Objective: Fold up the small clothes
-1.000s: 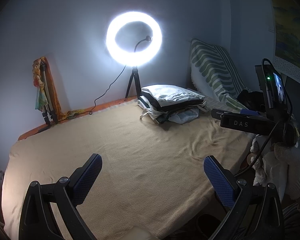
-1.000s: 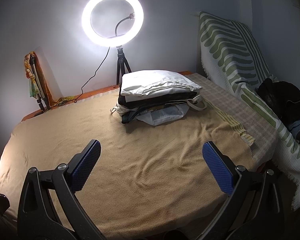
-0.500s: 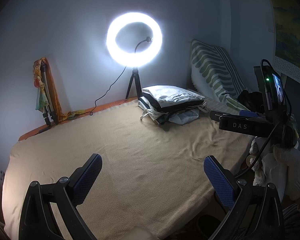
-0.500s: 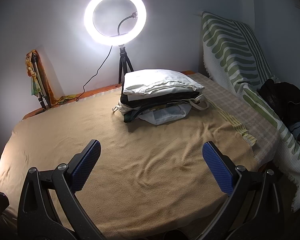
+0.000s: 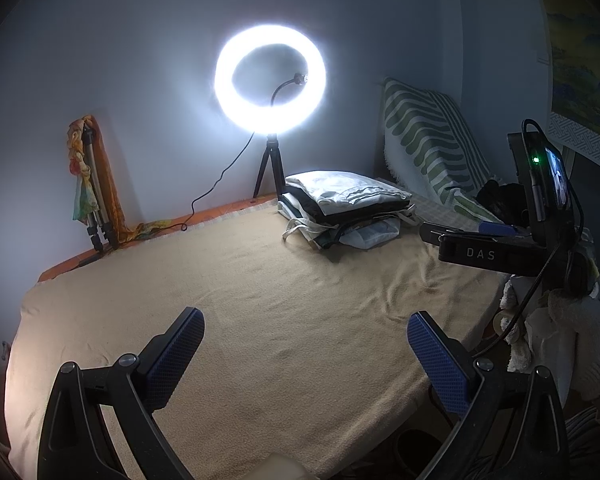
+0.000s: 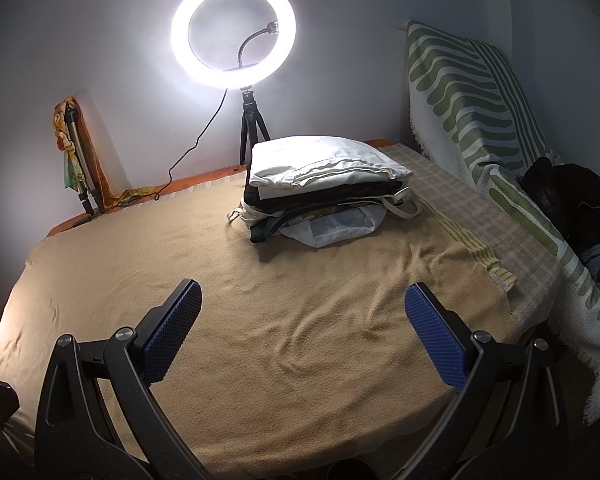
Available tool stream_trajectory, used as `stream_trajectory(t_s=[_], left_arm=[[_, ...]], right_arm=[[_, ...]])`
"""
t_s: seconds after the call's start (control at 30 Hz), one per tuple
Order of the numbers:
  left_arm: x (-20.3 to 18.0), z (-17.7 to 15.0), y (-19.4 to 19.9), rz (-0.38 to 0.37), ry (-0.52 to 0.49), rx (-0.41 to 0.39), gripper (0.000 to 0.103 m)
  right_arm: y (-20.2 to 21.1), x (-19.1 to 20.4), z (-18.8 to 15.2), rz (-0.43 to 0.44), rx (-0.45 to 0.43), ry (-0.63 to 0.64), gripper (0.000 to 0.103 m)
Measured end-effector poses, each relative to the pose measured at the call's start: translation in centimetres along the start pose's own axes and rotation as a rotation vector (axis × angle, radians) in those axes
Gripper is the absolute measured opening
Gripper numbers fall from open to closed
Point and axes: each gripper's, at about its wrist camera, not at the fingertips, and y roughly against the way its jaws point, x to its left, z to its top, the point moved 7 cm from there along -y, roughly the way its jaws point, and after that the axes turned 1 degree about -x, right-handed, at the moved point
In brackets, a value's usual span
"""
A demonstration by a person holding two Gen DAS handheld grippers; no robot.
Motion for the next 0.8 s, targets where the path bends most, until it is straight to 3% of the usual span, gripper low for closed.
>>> stream_trajectory(t_s=[0.8], left_arm=[[0.02, -0.43, 0.09, 0.001, -0.030, -0.011, 0.103]], right_arm=[[-0.87, 0.09, -0.05, 0.028, 0.020, 0.013, 0.103]])
